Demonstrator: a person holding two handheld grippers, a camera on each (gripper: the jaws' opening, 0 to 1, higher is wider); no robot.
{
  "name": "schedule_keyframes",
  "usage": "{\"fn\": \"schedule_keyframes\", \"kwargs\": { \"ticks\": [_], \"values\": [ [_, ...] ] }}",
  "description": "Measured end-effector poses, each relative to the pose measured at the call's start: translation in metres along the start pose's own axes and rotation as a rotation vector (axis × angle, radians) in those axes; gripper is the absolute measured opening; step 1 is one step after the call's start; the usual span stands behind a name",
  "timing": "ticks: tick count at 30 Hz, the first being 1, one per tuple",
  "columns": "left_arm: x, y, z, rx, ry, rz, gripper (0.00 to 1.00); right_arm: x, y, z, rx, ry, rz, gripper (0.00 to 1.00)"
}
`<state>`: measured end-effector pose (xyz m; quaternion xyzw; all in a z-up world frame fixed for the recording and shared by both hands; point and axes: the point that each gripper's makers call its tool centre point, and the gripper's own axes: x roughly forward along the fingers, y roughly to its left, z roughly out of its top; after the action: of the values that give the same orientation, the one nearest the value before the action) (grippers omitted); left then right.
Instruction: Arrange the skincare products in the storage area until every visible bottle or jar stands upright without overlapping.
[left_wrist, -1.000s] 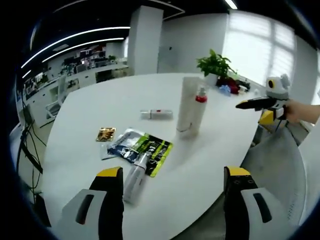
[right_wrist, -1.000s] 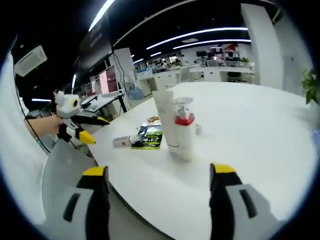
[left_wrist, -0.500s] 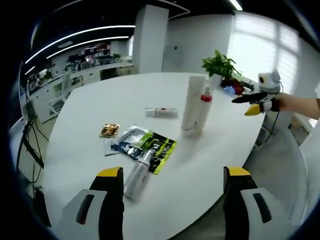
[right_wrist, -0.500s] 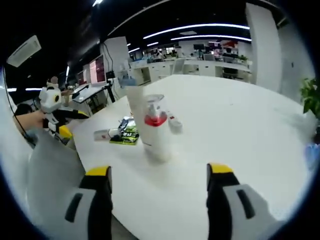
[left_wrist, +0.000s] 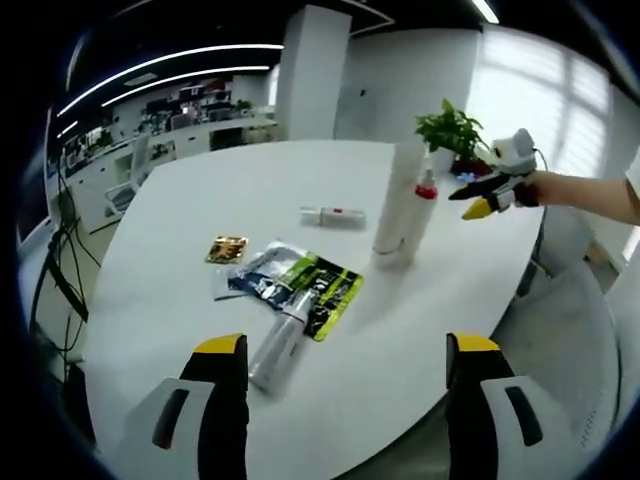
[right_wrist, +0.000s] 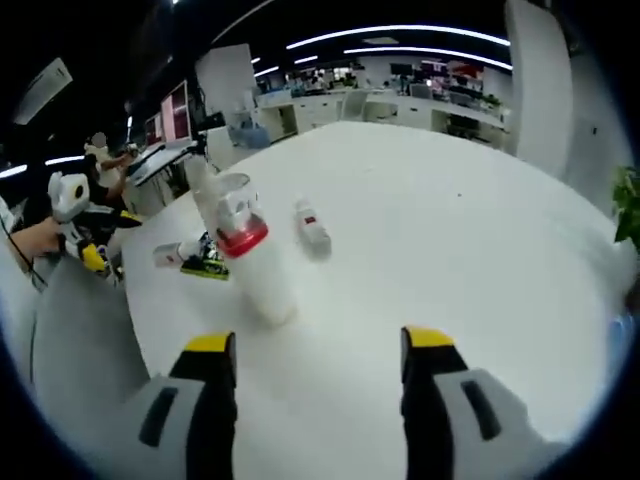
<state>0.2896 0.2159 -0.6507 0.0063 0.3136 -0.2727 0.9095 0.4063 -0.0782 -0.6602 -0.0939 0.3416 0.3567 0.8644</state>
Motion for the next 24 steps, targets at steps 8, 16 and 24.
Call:
{"fn": "schedule_keyframes", "kwargs": {
  "ticks": [8, 16, 24],
  "values": [
    [0.004, -0.002, -0.002, -0.016, 0.007, 0.002, 0.79, 0.033, -0.022, 0.023, -0.017, 0.016, 0.008, 0.63],
    [0.006, -0.005, -0.005, -0.013, 0.023, -0.005, 0.79, 0.077, -0.028, 0.038, -0.062, 0.049, 0.074, 0.63],
    [0.007, 0.0, -0.007, -0.026, 0.027, 0.01, 0.79, 0.116, -0.026, 0.052, -0.107, 0.084, 0.12, 0.6]
  ]
}}
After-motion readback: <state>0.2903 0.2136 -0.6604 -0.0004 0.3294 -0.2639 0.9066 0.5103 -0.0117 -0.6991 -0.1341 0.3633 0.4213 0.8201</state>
